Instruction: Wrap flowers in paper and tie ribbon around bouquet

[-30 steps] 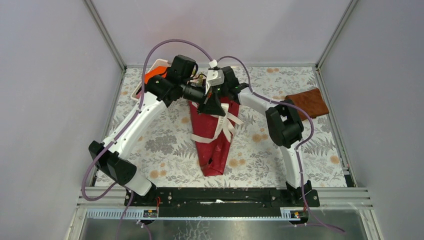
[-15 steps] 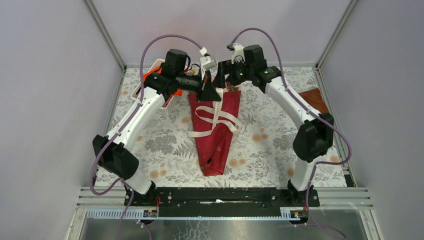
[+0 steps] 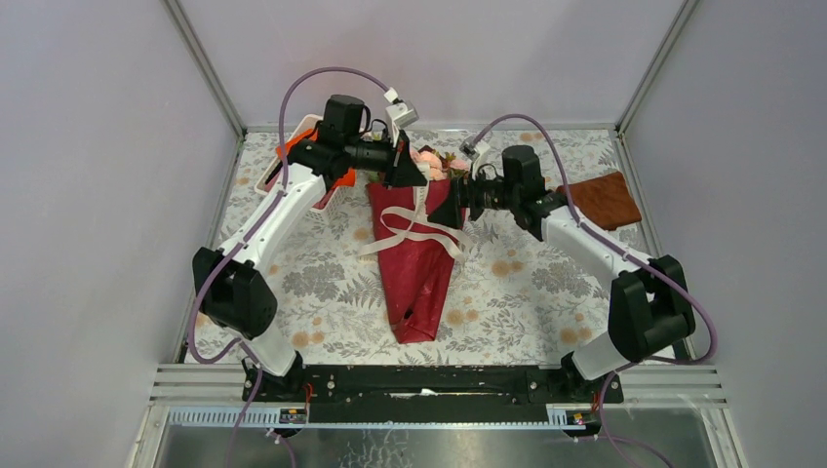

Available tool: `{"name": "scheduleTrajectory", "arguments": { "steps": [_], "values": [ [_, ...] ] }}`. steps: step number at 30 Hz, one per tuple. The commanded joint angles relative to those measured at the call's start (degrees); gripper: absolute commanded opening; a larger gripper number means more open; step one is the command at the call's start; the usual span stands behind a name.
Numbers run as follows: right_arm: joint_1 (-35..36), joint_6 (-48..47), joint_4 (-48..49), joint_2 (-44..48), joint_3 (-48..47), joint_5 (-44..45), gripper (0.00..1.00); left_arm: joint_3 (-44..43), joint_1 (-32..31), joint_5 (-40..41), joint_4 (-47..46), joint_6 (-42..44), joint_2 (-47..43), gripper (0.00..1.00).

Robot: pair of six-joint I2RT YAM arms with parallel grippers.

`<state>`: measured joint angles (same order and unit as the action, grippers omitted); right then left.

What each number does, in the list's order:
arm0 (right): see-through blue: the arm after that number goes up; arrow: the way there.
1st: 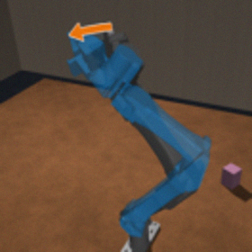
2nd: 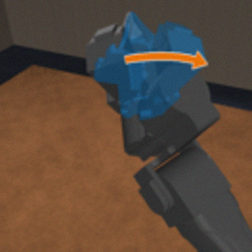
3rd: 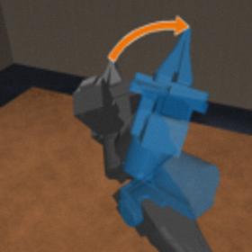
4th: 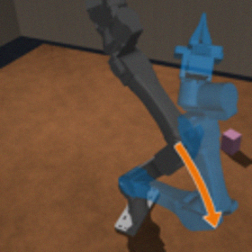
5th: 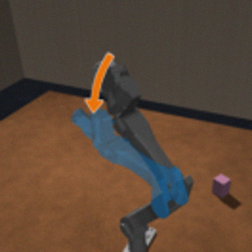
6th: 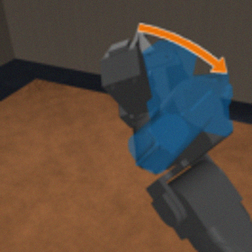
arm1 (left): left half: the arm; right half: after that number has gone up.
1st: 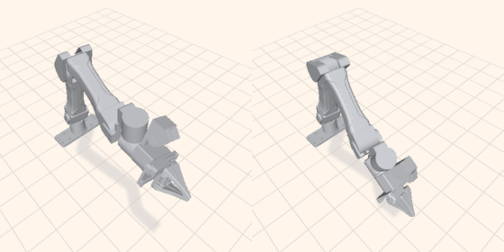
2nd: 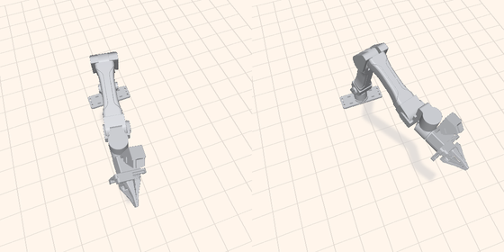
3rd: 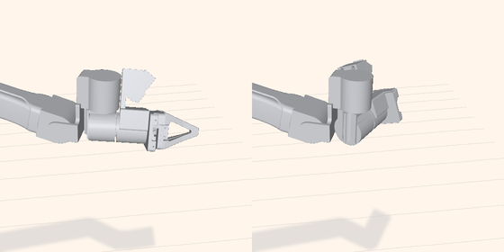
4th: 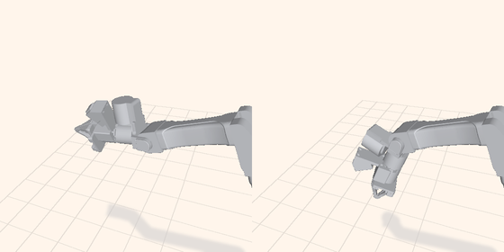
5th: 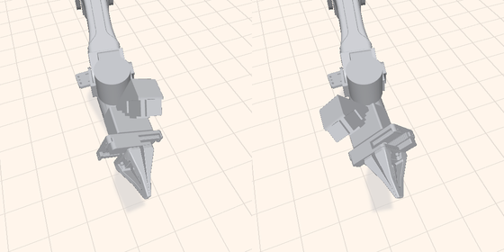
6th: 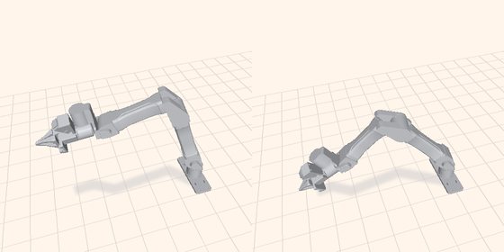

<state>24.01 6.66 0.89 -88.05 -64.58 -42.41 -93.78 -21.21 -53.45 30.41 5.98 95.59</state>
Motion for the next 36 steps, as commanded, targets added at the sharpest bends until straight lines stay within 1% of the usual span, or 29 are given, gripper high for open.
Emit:
{"name": "scheduleTrajectory", "arguments": {
  "steps": [1, 4, 6, 10, 11, 12, 13, 15, 16, 17, 18, 19, 20, 21, 22, 23, 25, 26, 28, 29, 30, 32, 33, 35, 36],
  "values": [
    [2.1, 6.4, 21.7, 2.8, 4.1, -4.2, 0.92, 0.3, -0.1, 1.5, -4.4, 0.2, 0.1, 0.00],
    [4.7, 7.4, 23.7, 0.6, 3.6, 4.1, 0.88, 0.1, -0.1, 0.5, -4.4, -0.3, 0.5, 0.00],
    [4.9, 10.0, 26.3, -1.0, 3.1, 6.6, 0.84, 0.4, -0.1, 0.2, -4.4, -0.3, 0.4, 0.00],
    [5.3, 14.1, 32.1, -3.0, 3.4, 7.3, 0.78, 1.6, -0.1, 0.6, -4.4, 0.3, 0.3, 0.00],
    [5.5, 14.6, 32.7, -3.3, 3.3, 7.4, 0.74, 1.7, -0.1, 0.5, -4.4, 0.3, 0.4, 0.00],
    [5.8, 14.8, 32.8, -3.6, 3.3, 7.9, 0.67, 1.6, -0.1, 0.5, -4.4, 0.3, 0.5, 0.00],
    [5.9, 15.2, 32.6, -3.9, 3.2, 8.4, 0.57, 1.6, -0.1, 0.4, -4.4, 0.1, 0.6, 0.00],
    [6.0, 16.1, 32.4, -4.0, 4.0, 10.4, 0.28, 1.5, -0.1, -0.2, -4.2, 0.3, 0.8, 0.00],
    [6.0, 16.5, 31.9, -3.6, 4.5, 12.3, 0.10, 1.3, -0.1, -0.6, -3.9, 0.9, 0.9, 0.00],
    [5.9, 16.8, 30.4, -3.4, 4.8, 14.3, 0.01, 1.2, -0.1, -0.9, -2.6, 2.4, 1.1, 0.00],
    [5.7, 16.8, 28.3, -3.2, 4.7, 16.0, 0.00, 0.7, -0.1, -0.8, -0.5, 5.1, 1.2, 0.29],
    [5.6, 16.8, 25.6, -3.0, 4.5, 17.3, 0.00, 0.3, 0.0, -0.5, 2.3, 9.1, 1.6, 0.60],
    [5.5, 16.9, 23.6, -2.9, 4.7, 18.3, 0.00, 0.4, 0.1, 0.9, 4.5, 14.1, 1.6, 0.77],
    [5.3, 17.5, 22.2, -2.7, 4.9, 18.9, 0.00, 1.0, 0.2, 2.7, 6.9, 19.6, 1.5, 0.81],
    [5.1, 18.2, 21.2, -2.5, 5.4, 19.4, 0.00, 1.8, 0.3, 4.3, 9.5, 26.0, 1.1, 0.81],
    [5.1, 18.8, 20.3, -2.4, 5.7, 20.1, 0.00, 2.9, 0.3, 5.0, 12.1, 33.2, 0.5, 0.78],
    [5.0, 19.4, 18.1, -2.5, 5.7, 20.8, 0.00, 5.9, 0.3, 5.7, 16.1, 45.6, -1.4, 0.67],
    [5.0, 19.6, 17.5, -2.6, 5.7, 21.2, 0.00, 7.9, 0.2, 5.8, 17.6, 51.5, -2.3, 0.64],
    [5.0, 20.0, 16.6, -2.7, 5.7, 21.9, 0.00, 12.3, 0.2, 6.4, 19.6, 63.1, -3.6, 0.63],
    [5.0, 20.2, 16.2, -2.7, 5.7, 22.3, 0.00, 14.4, -0.1, 7.3, 19.8, 67.1, -3.6, 0.64],
    [5.0, 20.3, 16.2, -2.8, 5.8, 22.5, 0.00, 15.9, -0.4, 8.3, 19.8, 71.3, -3.2, 0.67],
    [5.0, 20.7, 16.2, -2.8, 5.9, 22.8, 0.00, 18.2, -1.4, 11.4, 19.7, 76.2, -1.8, 0.76],
    [5.0, 20.9, 16.3, -2.8, 6.0, 22.8, 0.00, 19.1, -1.8, 12.6, 19.0, 77.3, -1.2, 0.80],
    [5.0, 21.0, 16.0, -2.9, 6.0, 22.6, 0.00, 21.0, -2.4, 14.0, 14.3, 76.0, -0.8, 0.83],
    [5.0, 21.1, 15.9, -3.0, 6.0, 22.6, 0.00, 22.1, -2.7, 14.6, 10.2, 75.0, -0.8, 0.84]
  ]
}}
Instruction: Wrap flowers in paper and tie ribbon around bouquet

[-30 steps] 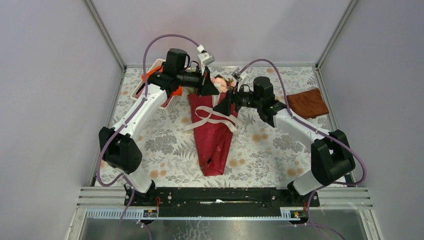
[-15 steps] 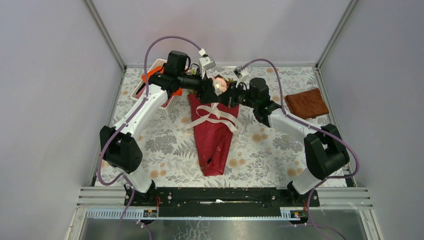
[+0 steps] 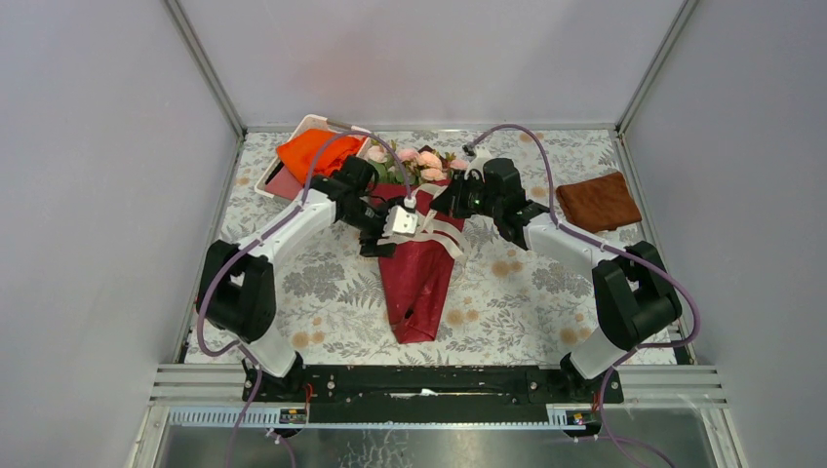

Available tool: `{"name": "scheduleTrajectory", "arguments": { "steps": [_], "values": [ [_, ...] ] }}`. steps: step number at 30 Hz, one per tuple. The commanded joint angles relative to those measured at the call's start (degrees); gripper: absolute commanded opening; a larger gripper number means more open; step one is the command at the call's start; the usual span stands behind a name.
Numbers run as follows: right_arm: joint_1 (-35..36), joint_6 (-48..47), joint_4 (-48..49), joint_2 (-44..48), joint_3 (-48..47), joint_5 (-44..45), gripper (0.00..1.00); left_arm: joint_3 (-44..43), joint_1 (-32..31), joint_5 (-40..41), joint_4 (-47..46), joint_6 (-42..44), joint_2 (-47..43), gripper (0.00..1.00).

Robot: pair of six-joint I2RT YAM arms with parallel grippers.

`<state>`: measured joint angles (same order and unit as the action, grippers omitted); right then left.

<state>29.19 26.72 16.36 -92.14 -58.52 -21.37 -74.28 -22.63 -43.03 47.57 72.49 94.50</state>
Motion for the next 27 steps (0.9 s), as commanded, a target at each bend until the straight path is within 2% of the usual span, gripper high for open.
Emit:
{"name": "scheduleTrajectory", "arguments": {
  "steps": [1, 5, 10, 14, 18, 21, 22, 27],
  "values": [
    [-0.2, 1.1, 0.3, 1.1, -0.1, 1.5, 0.00, 3.5, -1.5, 4.7, -9.8, 7.9, 0.3, 0.84],
    [-0.2, 1.0, -0.2, 1.1, -0.4, 1.2, 0.00, 5.7, -2.4, 7.1, -15.9, 6.9, 1.6, 0.80],
    [-0.2, 0.5, -0.7, 2.0, -0.4, 1.1, 0.00, 8.3, -2.7, 10.3, -21.4, 6.7, 2.4, 0.67],
    [-0.2, -0.2, -1.2, 2.4, -0.7, 1.1, 0.00, 9.9, -2.8, 13.3, -23.7, 8.1, 2.8, 0.53],
    [-0.2, -0.4, -1.3, 2.5, -0.8, 0.9, 0.00, 11.8, -3.2, 15.5, -26.9, 8.4, 2.5, 0.33],
    [-0.2, 0.0, -1.3, 1.9, -1.0, 0.5, 0.00, 11.9, -3.6, 15.8, -27.6, 6.9, 2.0, 0.03],
    [-0.2, 0.2, -1.3, 1.6, -1.1, 0.3, 0.00, 11.7, -3.7, 15.7, -27.6, 5.8, 1.6, 0.00],
    [-0.1, 2.2, -0.6, -1.3, -1.6, -1.3, 0.00, 7.3, -4.2, 14.5, -17.8, 2.5, -1.2, 0.00]
  ]
}}
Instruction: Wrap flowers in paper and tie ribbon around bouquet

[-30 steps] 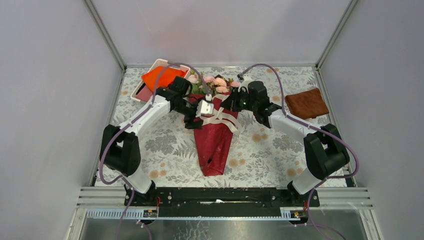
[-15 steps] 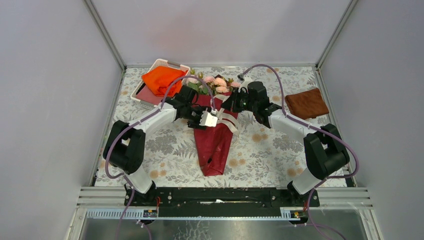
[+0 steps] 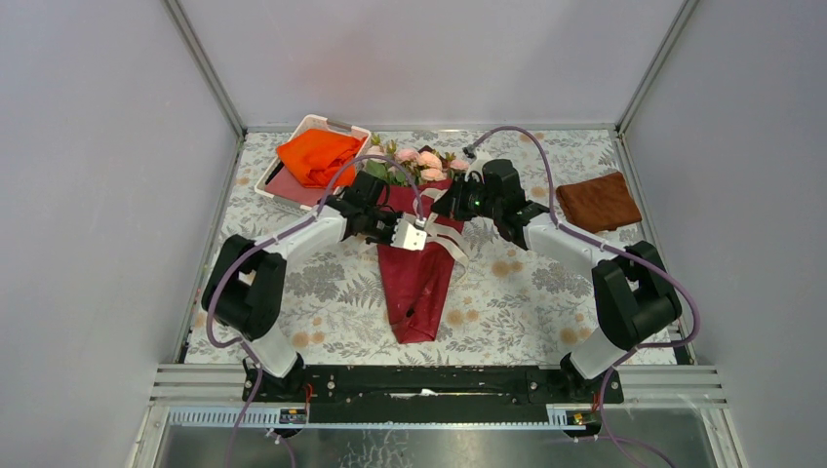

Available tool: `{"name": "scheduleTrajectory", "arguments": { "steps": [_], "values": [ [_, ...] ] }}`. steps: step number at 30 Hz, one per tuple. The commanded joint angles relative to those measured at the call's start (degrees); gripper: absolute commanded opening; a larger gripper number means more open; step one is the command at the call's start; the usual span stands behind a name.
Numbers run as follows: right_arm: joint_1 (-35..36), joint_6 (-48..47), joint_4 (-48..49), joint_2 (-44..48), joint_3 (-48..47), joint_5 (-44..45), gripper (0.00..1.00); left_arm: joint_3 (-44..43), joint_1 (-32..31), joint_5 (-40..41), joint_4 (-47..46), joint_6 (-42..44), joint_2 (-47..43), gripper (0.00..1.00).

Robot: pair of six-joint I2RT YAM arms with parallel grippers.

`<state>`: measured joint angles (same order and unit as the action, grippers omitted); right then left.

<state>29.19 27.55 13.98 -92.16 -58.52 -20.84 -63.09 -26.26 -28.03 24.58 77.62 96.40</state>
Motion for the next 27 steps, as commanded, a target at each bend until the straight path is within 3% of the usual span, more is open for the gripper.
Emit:
{"name": "scheduleTrajectory", "arguments": {
  "steps": [1, 6, 10, 15, 20, 27],
  "values": [
    [-0.1, 1.4, 1.8, -1.7, -1.9, -1.7, 0.00, -5.0, -0.7, -0.6, 7.6, -3.1, -3.8, 0.00],
    [-0.1, 0.1, -0.5, -5.4, -6.1, -2.6, 0.00, -13.1, -1.1, -4.3, 22.0, -4.3, -5.5, 0.00],
    [-0.1, -1.3, -3.5, -8.4, -9.0, -5.1, 0.00, -18.8, -1.3, -9.9, 27.5, -6.7, -5.9, 0.00],
    [0.2, -3.9, -4.9, -9.0, -8.8, -13.8, 0.00, -24.1, -1.3, -14.0, 26.7, -13.0, -4.6, 0.00],
    [1.2, -11.7, -8.4, -5.1, -5.2, -24.1, 0.00, -25.3, -1.4, -10.1, 19.0, -22.7, -3.2, 0.00],
    [1.2, -13.8, -8.6, 2.0, -1.2, -19.4, 0.00, -23.6, -1.4, -9.1, 15.9, -24.4, -2.3, 0.00]
  ]
}}
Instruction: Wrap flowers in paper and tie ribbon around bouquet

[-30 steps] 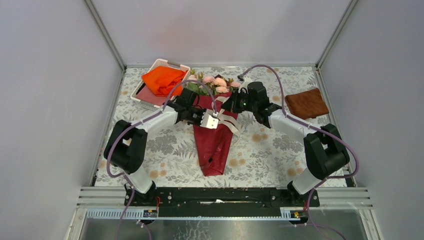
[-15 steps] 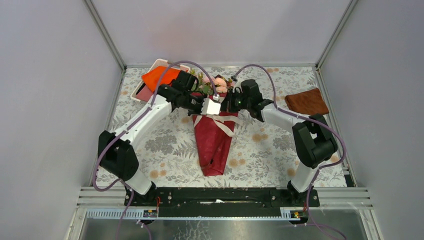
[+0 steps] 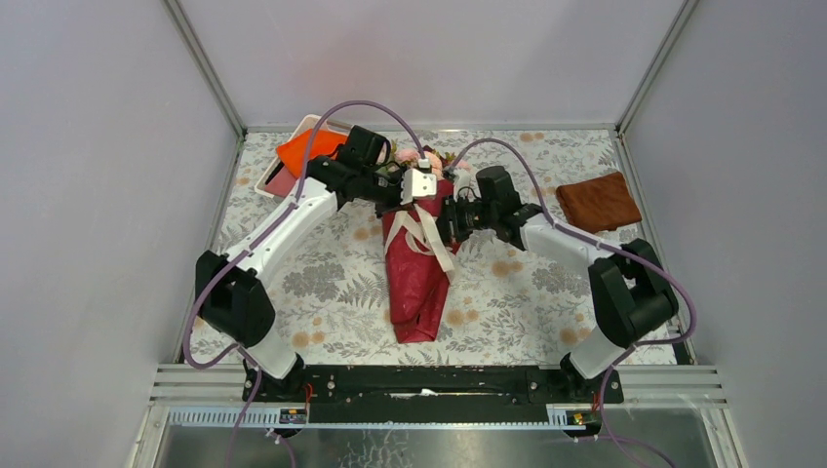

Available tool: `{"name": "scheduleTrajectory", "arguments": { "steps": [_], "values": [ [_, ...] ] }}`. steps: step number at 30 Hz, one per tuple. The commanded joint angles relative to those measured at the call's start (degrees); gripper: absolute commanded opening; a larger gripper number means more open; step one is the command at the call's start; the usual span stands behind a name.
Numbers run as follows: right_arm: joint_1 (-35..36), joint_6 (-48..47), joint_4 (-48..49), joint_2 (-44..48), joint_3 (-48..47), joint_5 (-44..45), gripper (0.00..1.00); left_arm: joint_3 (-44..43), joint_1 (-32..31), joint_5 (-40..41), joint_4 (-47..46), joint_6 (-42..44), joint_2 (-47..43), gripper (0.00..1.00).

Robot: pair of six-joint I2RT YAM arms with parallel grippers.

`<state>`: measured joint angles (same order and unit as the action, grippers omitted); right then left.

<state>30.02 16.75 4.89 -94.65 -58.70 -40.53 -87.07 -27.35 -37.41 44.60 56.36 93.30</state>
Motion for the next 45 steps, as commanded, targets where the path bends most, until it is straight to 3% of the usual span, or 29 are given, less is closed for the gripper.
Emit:
{"name": "scheduleTrajectory", "arguments": {
  "steps": [1, 6, 13, 16, 19, 21, 23, 26, 31, 36, 40, 43, 45],
  "values": [
    [0.4, -2.8, 0.8, 4.5, -1.9, 0.9, 0.00, 0.3, -0.4, 0.3, -4.6, -3.5, 1.0, 0.00],
    [0.5, -0.1, 3.6, 2.0, -6.1, -6.2, 0.00, -1.0, -0.7, 4.3, -10.0, -8.0, 1.7, 0.00],
    [0.7, 1.9, 8.5, 2.3, -3.1, -14.7, 0.00, -2.2, -0.7, 14.6, -19.9, -11.7, 2.5, 0.00],
    [1.4, 0.6, 5.5, 1.0, -4.0, -14.2, 0.00, -3.7, -0.7, 12.2, -19.1, -12.0, 3.0, 0.00],
    [1.6, 3.1, 8.7, -1.6, -2.7, -14.1, 0.00, -4.8, -0.7, 8.3, -17.0, -14.2, 3.1, 0.00],
    [1.6, 4.5, 10.2, -3.0, -1.9, -13.3, 0.07, -4.0, -0.7, 6.4, -16.2, -15.6, 2.9, 0.00],
    [1.6, 4.1, 9.4, -3.7, -1.7, -11.7, 0.21, -2.3, -0.7, 5.2, -15.8, -16.4, 2.6, 0.00],
    [1.6, -1.1, -0.9, -3.8, -4.8, -5.5, 0.42, 0.7, -0.7, 4.2, -15.7, -16.7, 1.8, 0.00],
    [1.3, -7.2, -14.3, 0.7, -8.2, 6.2, 0.60, 4.1, -0.7, 4.4, -17.1, -18.1, 1.1, 0.00],
    [-1.7, -9.1, -23.6, 5.0, -9.4, 14.7, 0.64, 4.5, -0.7, 5.1, -17.8, -19.9, 0.9, 0.00],
    [-3.1, -8.5, -25.1, 9.0, -7.6, 20.8, 0.65, 4.5, -0.7, 5.2, -17.9, -21.1, 0.8, 0.00],
    [-1.7, -5.1, -19.5, 12.7, -4.1, 21.9, 0.64, 4.3, -0.7, 5.2, -18.0, -22.0, 1.0, 0.00],
    [2.6, -3.2, -10.4, 15.7, 0.6, 23.1, 0.63, 4.1, -0.7, 5.3, -17.9, -22.3, 1.1, 0.00]
  ]
}}
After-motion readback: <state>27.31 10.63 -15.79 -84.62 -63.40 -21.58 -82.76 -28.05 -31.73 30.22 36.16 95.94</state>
